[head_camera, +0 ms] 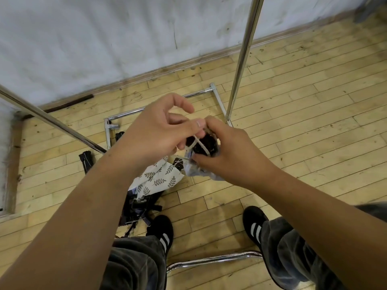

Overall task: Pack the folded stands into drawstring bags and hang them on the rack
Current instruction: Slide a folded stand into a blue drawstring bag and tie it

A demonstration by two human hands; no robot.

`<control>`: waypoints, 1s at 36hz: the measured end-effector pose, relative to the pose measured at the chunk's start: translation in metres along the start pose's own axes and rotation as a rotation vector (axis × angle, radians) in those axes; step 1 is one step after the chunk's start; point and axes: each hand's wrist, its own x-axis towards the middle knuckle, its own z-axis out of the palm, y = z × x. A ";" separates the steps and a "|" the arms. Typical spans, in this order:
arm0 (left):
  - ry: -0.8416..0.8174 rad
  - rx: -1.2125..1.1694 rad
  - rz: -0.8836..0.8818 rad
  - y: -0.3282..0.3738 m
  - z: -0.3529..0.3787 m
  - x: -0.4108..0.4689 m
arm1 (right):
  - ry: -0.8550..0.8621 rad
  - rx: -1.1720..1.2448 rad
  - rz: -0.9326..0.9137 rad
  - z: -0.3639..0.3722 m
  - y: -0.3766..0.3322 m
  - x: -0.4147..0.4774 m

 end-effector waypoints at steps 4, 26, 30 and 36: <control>0.136 -0.092 -0.038 -0.005 -0.009 0.006 | -0.041 -0.034 0.016 0.000 0.000 -0.002; 0.184 -0.389 0.031 0.004 -0.004 0.002 | -0.062 -0.053 0.099 0.005 -0.004 -0.003; 0.124 -0.384 0.084 0.006 0.003 -0.001 | -0.054 -0.060 0.118 0.006 0.001 -0.002; 0.087 -0.361 0.155 0.007 0.012 -0.005 | -0.065 -0.113 0.109 0.013 0.004 0.001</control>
